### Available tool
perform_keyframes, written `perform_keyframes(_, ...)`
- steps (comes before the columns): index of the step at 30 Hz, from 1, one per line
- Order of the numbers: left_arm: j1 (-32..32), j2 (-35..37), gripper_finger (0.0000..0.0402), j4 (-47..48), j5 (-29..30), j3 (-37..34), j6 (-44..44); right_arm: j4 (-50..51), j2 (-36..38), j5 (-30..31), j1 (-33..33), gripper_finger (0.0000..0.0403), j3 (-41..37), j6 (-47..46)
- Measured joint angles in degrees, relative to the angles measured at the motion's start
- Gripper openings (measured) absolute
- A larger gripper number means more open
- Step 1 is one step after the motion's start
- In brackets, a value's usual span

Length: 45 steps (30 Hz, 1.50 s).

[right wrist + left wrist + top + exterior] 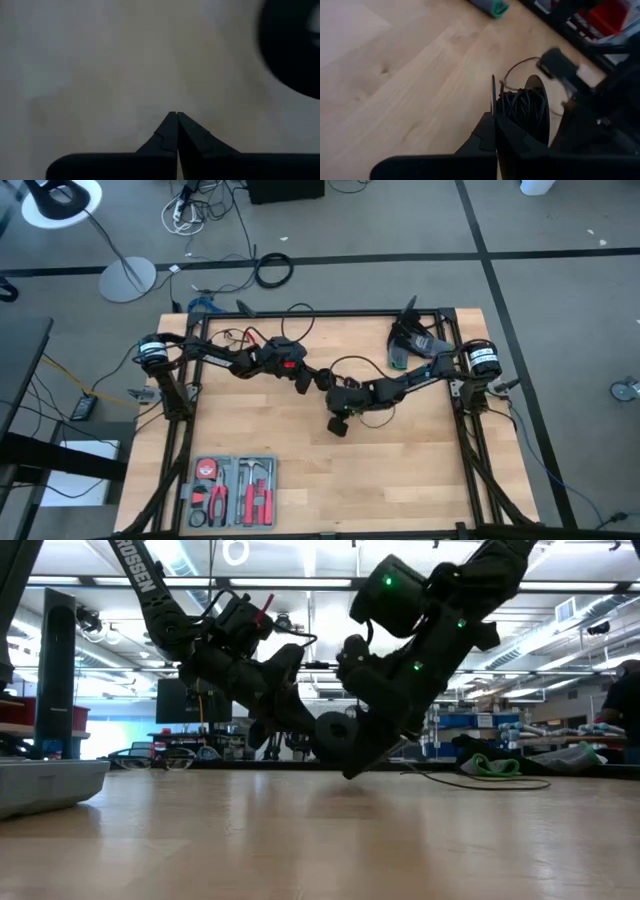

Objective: Coil cords
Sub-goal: Coil the black wire onto the black spool

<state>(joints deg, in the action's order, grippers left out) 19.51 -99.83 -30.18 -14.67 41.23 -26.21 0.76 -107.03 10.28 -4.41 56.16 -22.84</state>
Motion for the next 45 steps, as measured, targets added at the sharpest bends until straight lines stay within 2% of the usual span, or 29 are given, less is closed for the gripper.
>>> perform_keyframes(6,0.0,0.0,0.0,2.3,2.8,0.0,0.4,5.9,6.5,0.0,1.2,0.0001,-0.1,0.8)
perform_keyframes(10,0.0,0.0,0.0,2.5,3.8,0.0,0.4,15.7,14.0,0.9,0.6,0.0002,-0.4,0.2)
perform_keyframes(14,0.0,0.0,0.0,2.6,4.3,0.0,0.4,19.7,24.4,4.0,-2.5,0.0001,-7.2,-3.9)
perform_keyframes(18,0.0,0.0,0.0,2.6,4.3,0.0,0.4,9.2,38.9,10.6,-8.2,0.0001,-22.1,-13.7)
perform_keyframes(20,0.0,0.0,0.0,2.6,4.3,0.0,0.4,-4.1,45.7,16.6,-11.2,0.0001,-32.1,-19.5)
perform_keyframes(22,0.0,0.0,0.0,2.5,4.3,0.0,0.4,-20.3,49.5,21.8,-12.8,0.0001,-40.4,-25.3)
perform_keyframes(23,0.0,0.0,0.0,2.4,4.3,0.0,0.4,-26.9,49.8,23.3,-12.9,0.0001,-43.4,-27.0)
perform_keyframes(25,0.0,0.0,0.0,2.3,4.3,0.0,0.4,-31.7,48.8,24.1,-12.8,0.0,-45.8,-27.4)
perform_keyframes(31,0.0,0.0,0.0,1.8,4.6,0.0,-0.5,-25.1,40.0,24.9,-10.3,0.0,-40.6,-22.9)
perform_keyframes(38,0.0,0.0,0.0,1.1,5.7,0.0,-1.1,-21.4,30.8,17.0,-8.2,0.0006,-35.2,-14.5)
perform_keyframes(45,0.0,0.0,0.0,0.8,6.1,0.0,-1.1,-21.5,22.5,9.2,-8.1,0.0039,-32.2,-14.5)
